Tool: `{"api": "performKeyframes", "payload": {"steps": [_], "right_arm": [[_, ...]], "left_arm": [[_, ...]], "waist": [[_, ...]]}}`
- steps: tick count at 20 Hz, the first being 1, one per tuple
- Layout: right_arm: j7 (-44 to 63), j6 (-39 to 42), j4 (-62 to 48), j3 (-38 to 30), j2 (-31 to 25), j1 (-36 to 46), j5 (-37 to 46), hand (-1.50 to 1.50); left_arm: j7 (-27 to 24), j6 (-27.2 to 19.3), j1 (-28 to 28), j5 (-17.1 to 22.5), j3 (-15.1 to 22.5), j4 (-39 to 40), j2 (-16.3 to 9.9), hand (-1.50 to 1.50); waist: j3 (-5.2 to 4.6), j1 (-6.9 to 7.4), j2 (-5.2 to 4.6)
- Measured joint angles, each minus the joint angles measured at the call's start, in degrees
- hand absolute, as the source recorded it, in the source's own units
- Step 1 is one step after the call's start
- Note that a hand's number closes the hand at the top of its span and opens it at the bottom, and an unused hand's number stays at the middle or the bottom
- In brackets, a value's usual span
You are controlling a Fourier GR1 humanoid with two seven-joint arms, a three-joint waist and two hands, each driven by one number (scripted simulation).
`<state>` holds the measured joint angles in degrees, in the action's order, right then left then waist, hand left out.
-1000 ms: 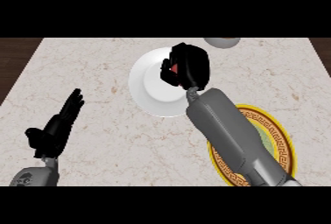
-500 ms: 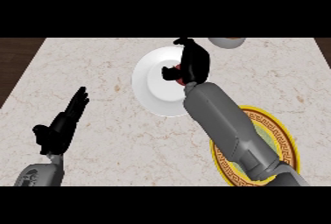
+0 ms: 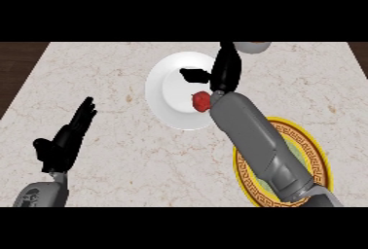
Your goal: Pick the bell pepper from the plate and place it in the plate
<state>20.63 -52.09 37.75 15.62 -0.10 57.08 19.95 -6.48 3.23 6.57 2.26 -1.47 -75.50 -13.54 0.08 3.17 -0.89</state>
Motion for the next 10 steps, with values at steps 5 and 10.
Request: {"api": "performKeyframes", "payload": {"steps": [5,10], "right_arm": [[-11.2,1.0,8.3,-5.6,-0.5,-7.1,-9.0,-1.50],[-23.1,7.7,15.9,-9.9,-2.5,-17.8,-16.0,-1.50]], "left_arm": [[0.0,0.0,-1.6,0.5,-1.0,-1.0,-0.3,0.00],[1.1,-0.5,-3.1,0.3,-1.2,-3.1,-0.1,0.00]], "waist": [[0.03,-1.60,0.40],[0.01,-2.69,0.73]]}}
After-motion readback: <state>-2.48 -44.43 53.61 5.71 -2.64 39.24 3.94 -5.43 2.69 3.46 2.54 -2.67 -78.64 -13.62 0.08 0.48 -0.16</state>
